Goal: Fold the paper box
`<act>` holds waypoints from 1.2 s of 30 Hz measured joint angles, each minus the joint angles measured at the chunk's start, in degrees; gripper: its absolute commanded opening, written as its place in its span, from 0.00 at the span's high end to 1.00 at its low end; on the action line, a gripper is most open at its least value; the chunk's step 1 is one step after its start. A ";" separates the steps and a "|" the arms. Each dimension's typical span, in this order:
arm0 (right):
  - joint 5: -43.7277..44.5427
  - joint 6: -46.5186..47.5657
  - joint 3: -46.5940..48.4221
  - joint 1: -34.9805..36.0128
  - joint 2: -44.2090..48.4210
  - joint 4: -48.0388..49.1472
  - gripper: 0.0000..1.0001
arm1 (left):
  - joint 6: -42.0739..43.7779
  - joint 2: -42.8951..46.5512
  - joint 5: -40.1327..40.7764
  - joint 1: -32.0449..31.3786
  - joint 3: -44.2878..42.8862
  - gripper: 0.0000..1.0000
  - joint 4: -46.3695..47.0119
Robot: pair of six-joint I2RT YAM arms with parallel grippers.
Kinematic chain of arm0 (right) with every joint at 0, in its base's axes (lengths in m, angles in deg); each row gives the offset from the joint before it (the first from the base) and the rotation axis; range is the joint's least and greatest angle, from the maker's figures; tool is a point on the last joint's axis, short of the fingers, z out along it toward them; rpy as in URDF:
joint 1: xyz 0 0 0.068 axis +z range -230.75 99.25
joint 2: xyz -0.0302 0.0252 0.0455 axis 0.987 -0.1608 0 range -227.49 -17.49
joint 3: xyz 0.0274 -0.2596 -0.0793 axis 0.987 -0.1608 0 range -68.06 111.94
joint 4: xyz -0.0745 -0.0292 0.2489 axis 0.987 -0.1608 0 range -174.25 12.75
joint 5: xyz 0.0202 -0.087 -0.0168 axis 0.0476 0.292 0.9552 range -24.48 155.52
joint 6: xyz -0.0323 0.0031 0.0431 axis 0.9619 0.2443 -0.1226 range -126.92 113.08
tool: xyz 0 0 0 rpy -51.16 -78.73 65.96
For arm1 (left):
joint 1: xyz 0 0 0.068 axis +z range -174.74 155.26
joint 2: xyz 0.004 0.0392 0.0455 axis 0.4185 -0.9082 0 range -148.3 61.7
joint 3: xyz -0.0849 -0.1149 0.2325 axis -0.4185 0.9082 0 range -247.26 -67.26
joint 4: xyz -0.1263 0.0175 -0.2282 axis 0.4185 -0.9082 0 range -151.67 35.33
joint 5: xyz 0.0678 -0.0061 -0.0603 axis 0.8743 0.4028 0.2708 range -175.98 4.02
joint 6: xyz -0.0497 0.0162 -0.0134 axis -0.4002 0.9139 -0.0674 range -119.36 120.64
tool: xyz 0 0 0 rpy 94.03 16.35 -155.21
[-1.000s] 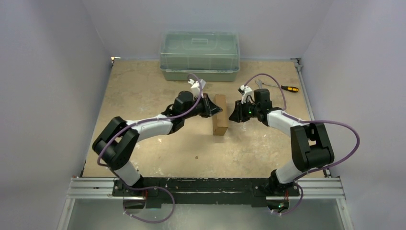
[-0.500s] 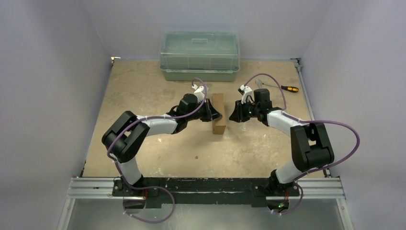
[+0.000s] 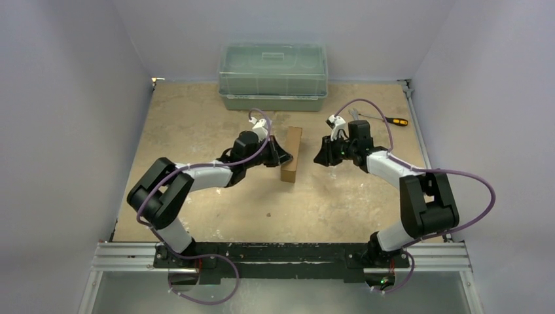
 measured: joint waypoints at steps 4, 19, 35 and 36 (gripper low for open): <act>-0.04 0.26 0.02 0.00 1.38 -0.24 0.73 | 0.35 4.15 2.03 1.66 3.30 1.00 -1.84; -0.57 1.97 0.20 0.00 1.99 -1.66 0.70 | 4.50 11.47 4.35 9.42 6.51 0.68 -7.43; -6.71 11.28 2.25 -0.02 2.73 -6.73 0.28 | 45.38 21.57 4.66 3.04 -0.24 0.09 -18.23; -7.74 13.38 2.86 -0.04 2.73 -8.07 0.25 | 49.07 20.11 4.63 2.36 -1.60 0.09 -18.75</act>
